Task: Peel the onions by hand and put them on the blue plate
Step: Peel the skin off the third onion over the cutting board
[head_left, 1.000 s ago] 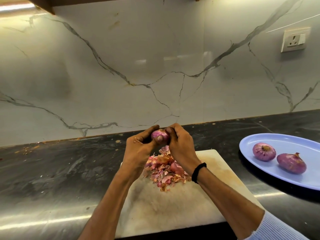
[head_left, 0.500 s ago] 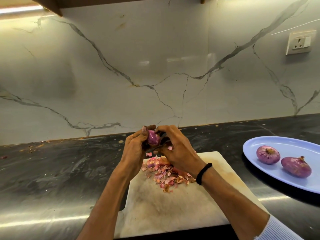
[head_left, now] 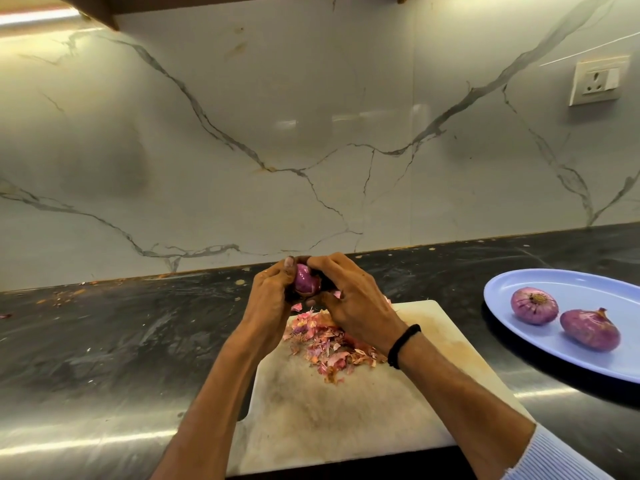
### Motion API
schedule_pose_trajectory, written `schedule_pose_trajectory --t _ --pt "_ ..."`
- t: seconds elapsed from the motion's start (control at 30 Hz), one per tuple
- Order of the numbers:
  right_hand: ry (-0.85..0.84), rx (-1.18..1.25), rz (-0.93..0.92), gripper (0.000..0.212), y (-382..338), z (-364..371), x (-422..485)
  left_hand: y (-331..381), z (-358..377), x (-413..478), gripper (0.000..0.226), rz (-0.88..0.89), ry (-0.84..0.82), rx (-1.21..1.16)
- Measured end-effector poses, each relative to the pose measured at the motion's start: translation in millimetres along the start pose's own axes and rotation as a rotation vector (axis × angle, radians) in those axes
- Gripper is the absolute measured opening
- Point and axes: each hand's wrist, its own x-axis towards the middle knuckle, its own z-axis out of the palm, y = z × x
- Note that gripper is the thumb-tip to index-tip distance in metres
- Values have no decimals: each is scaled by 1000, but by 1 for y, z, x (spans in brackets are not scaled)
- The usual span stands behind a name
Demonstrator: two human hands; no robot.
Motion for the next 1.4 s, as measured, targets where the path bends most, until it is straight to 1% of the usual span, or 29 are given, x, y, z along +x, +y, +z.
schedule_pose_trajectory --t 0.17,0.27,0.37,0.43,0.53,0.6,0.73,0.9,1.03,1.17,1.27,1.4 --pt "-19 -21 -24 51 0 2 -1 -4 4 -1 35 -22 7 24" --pt "-20 -47 -52 44 2 3 -1 -5 5 -2 35 -39 18 33" --pt "32 -86 -93 28 3 6 -1 -3 6 0 33 -80 82 -22" --pt "69 -95 -103 23 2 7 -1 -1 6 0 33 -96 119 -58" --pt "140 -52 -48 20 -1 5 1 1 5 0 37 -95 119 -66" --pt "179 -20 -11 20 -1 4 2 1 5 0 41 -102 111 -63" --pt "220 -47 -1 34 -1 4 4 0 3 0 44 -100 70 -64" --pt "273 -94 -25 29 -2 1 4 2 0 2 42 -73 2 -73" --pt "260 -75 -19 23 0 0 4 2 0 2 39 -76 1 -88" --pt "285 -71 -22 11 1 -1 6 3 -1 2 39 -85 17 -101" --pt "258 -77 -23 13 2 0 6 2 -1 3 41 -90 36 -114" --pt "176 -82 -9 20 1 0 3 -2 0 5 38 -97 82 -107"
